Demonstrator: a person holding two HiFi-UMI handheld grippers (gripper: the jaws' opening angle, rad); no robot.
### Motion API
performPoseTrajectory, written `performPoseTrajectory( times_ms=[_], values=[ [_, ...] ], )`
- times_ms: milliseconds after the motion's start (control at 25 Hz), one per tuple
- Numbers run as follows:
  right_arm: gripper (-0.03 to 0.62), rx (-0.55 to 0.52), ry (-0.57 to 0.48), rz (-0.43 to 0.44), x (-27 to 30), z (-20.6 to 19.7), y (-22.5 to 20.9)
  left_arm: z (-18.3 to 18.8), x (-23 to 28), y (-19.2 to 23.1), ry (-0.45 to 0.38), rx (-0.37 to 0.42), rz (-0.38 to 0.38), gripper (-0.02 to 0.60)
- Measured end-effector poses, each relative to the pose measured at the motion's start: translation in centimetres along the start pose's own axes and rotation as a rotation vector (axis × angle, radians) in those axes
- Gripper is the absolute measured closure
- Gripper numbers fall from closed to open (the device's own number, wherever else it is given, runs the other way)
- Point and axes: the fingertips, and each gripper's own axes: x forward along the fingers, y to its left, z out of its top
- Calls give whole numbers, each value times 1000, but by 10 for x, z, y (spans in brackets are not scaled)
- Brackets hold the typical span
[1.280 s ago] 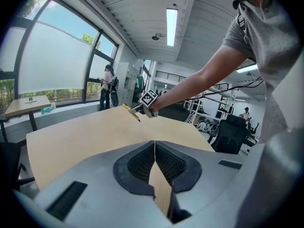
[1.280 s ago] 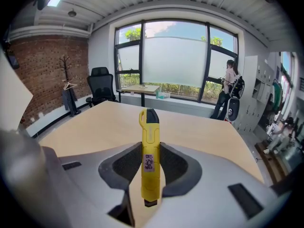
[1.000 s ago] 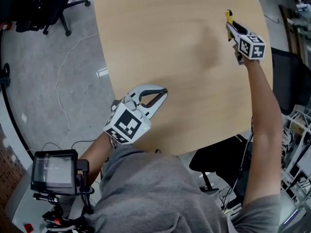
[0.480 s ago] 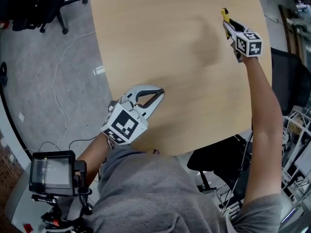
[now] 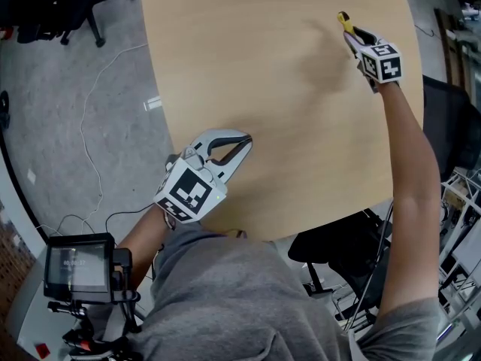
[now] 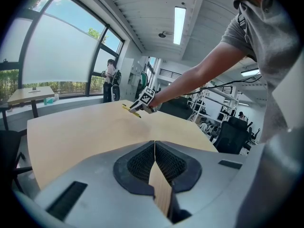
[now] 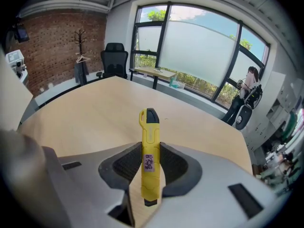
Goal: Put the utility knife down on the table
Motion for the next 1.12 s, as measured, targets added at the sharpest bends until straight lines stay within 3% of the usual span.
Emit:
performPoseTrajectory(
  times_ms=[1000,1120],
  values=[
    [476,-203,191,54,17,-37,16,2,2,1,-8,-19,5,575],
    [476,-189,226,76,20,-47,22,2,1,2,-10,-15,6,575]
  ],
)
